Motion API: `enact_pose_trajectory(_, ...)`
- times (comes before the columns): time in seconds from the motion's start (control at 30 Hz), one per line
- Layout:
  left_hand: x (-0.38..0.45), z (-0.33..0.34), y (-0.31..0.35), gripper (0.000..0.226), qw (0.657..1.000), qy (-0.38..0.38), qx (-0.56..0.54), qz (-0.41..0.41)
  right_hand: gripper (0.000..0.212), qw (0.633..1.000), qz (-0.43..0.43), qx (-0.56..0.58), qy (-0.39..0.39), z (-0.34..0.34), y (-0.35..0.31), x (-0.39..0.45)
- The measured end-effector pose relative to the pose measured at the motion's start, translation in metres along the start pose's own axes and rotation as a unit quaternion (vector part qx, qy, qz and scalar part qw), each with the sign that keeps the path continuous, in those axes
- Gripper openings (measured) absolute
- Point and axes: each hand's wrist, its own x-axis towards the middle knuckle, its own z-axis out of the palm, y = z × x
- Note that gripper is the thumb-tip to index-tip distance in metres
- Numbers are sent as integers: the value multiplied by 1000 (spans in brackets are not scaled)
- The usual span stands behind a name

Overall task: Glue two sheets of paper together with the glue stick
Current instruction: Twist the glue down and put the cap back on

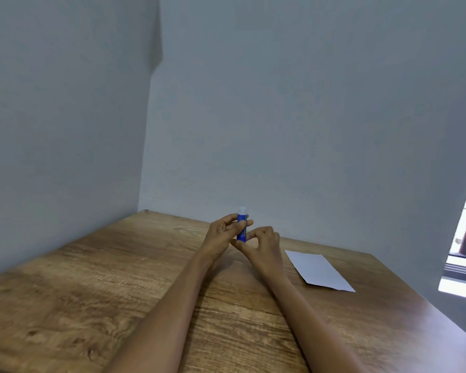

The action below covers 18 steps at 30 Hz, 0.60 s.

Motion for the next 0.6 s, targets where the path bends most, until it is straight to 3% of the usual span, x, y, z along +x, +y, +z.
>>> enact_pose_trajectory(0.17, 3, -5, 2, 33, 1000, 5, -10, 5, 26, 991, -43, 81, -96, 2, -1, 1)
enact_pose_trajectory(0.27, 1, -2, 3, 31, 1000, 10, -3, 11, 15, 999, -41, 22, -7, 3, -1, 5)
enact_pose_trajectory(0.37, 0, 5, 3, 28, 1000, -7, 7, 9, 31, 999, 12, -4, 30, 2, -3, 2)
enact_pose_trajectory(0.53, 0, -3, 4, 24, 1000, 0, 2, 6, 10, 988, -8, 129, -85, 1, -4, -2)
enact_pose_trajectory(0.6, 0, -6, 4, 23, 1000, 7, 1, 3, 19, 985, -22, 129, -115, -1, -7, -2)
